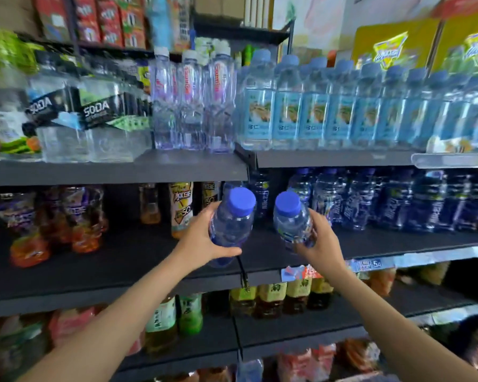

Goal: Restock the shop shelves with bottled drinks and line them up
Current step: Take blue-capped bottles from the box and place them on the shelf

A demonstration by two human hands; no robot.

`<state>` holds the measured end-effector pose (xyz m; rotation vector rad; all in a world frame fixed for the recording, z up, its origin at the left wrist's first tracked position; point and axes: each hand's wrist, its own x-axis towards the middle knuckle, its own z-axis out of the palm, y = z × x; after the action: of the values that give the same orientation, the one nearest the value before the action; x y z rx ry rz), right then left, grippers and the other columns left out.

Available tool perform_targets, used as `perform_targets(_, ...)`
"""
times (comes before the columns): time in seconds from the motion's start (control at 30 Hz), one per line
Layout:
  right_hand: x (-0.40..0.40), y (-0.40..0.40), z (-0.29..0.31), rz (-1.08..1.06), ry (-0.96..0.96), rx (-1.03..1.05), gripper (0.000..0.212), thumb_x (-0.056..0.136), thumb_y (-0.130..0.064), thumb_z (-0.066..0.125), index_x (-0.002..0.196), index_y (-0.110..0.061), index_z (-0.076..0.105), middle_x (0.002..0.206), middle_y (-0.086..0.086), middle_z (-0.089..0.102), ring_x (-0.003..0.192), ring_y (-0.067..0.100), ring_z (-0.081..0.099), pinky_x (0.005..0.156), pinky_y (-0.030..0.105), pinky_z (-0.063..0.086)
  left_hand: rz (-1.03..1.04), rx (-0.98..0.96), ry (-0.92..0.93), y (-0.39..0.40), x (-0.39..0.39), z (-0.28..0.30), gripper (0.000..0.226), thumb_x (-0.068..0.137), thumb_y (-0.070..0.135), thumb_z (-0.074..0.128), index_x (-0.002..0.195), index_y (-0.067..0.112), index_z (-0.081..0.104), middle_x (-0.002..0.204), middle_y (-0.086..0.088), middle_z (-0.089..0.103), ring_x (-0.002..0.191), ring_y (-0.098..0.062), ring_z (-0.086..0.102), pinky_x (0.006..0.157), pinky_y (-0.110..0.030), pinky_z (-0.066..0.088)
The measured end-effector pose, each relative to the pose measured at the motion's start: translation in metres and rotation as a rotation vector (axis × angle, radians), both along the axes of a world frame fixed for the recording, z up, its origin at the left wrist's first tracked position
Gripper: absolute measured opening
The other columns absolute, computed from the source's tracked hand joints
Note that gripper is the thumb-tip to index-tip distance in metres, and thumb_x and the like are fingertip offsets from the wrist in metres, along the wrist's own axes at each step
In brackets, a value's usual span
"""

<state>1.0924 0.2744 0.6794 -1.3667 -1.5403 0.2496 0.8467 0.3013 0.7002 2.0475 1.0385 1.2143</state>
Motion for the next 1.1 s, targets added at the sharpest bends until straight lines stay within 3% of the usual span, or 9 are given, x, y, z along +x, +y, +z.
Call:
perform_targets(0.23,0.011,0.072,-0.014,-0.015,0.150,-0.278,0.055,0.073,-0.006,0.076,0.119,-0.011,0.045,0.105,0.003,0.058,0.098,0.021,0.056,0.076,0.027,0.039,0.137,-0.083,-0.008,0.048,0.023,-0.017,0.072,0.055,0.011,0.088,0.115,0.022,0.047,0.106,0.012,0.054,0.100,-0.005,0.051,0.073,-0.003,0.035)
perform_targets(0.33,0.014,0.100,-0.007,-0.050,0.138,-0.375,0.055,0.077,-0.011,0.075,0.120,-0.006,0.042,0.109,0.010,0.058,0.099,0.026,0.054,0.078,0.029,0.040,0.140,-0.128,-0.011,0.060,0.032,-0.025,0.077,0.053,0.015,0.089,0.117,0.024,0.048,0.116,0.004,0.060,0.107,-0.010,0.056,0.086,-0.018,0.043)
perform_targets(0.47,0.017,0.125,-0.006,-0.121,-0.090,-0.445,0.059,0.086,-0.027,0.066,0.129,-0.004,0.032,0.111,0.018,0.060,0.097,0.031,0.057,0.070,0.033,0.040,0.180,-0.182,-0.051,0.065,0.054,-0.026,0.064,0.054,0.015,0.088,0.103,0.031,0.051,0.111,0.005,0.063,0.105,-0.013,0.059,0.094,-0.031,0.046)
perform_targets(0.57,0.019,0.139,-0.005,-0.204,-0.309,-0.461,0.062,0.089,-0.038,0.059,0.131,-0.004,0.031,0.107,0.019,0.063,0.099,0.034,0.060,0.068,0.037,0.044,0.228,-0.237,-0.075,0.070,0.078,-0.026,0.066,0.058,0.020,0.087,0.111,0.027,0.050,0.114,0.009,0.059,0.110,-0.012,0.056,0.094,-0.029,0.043)
perform_targets(0.7,0.023,0.151,-0.009,-0.086,-0.040,-0.404,0.056,0.089,-0.021,0.062,0.129,0.002,0.031,0.115,0.024,0.059,0.104,0.036,0.057,0.074,0.035,0.042,0.414,-0.299,-0.070,0.092,0.112,-0.030,0.086,0.063,0.036,0.083,0.134,0.019,0.037,0.134,0.002,0.049,0.123,-0.018,0.048,0.101,-0.027,0.037)
perform_targets(0.83,0.047,0.156,-0.022,0.017,0.066,-0.343,0.037,0.086,-0.005,0.060,0.120,0.002,0.047,0.114,0.018,0.062,0.105,0.030,0.059,0.078,0.020,0.039,0.507,-0.469,0.356,0.114,0.126,-0.040,0.105,0.064,0.040,0.081,0.144,0.018,0.017,0.147,-0.010,0.031,0.128,-0.031,0.040,0.104,-0.042,0.039)
perform_targets(0.9,0.064,0.156,-0.019,0.052,0.108,-0.301,0.029,0.086,0.003,0.055,0.115,0.003,0.052,0.108,0.017,0.064,0.100,0.031,0.062,0.084,0.027,0.049,0.532,-0.508,0.362,0.118,0.133,-0.050,0.094,0.067,0.037,0.080,0.140,0.016,0.026,0.141,-0.010,0.041,0.122,-0.030,0.048,0.098,-0.041,0.045)
perform_targets(0.97,0.078,0.152,-0.011,0.081,0.150,-0.272,0.026,0.087,0.006,0.051,0.112,0.002,0.054,0.102,0.018,0.064,0.092,0.033,0.065,0.080,0.039,0.054,0.597,-0.456,0.342,0.120,0.146,-0.059,0.085,0.072,0.039,0.077,0.139,0.012,0.033,0.140,-0.009,0.045,0.125,-0.028,0.046,0.099,-0.037,0.042)
perform_targets(1.1,0.088,0.141,0.008,0.111,0.070,-0.157,0.027,0.087,0.007,0.045,0.112,0.001,0.052,0.093,0.008,0.061,0.084,0.029,0.064,0.069,0.034,0.052,0.686,-0.344,0.232,0.125,0.172,-0.060,0.057,0.080,0.025,0.070,0.128,0.010,0.043,0.126,-0.011,0.058,0.116,-0.030,0.053,0.085,-0.033,0.042)
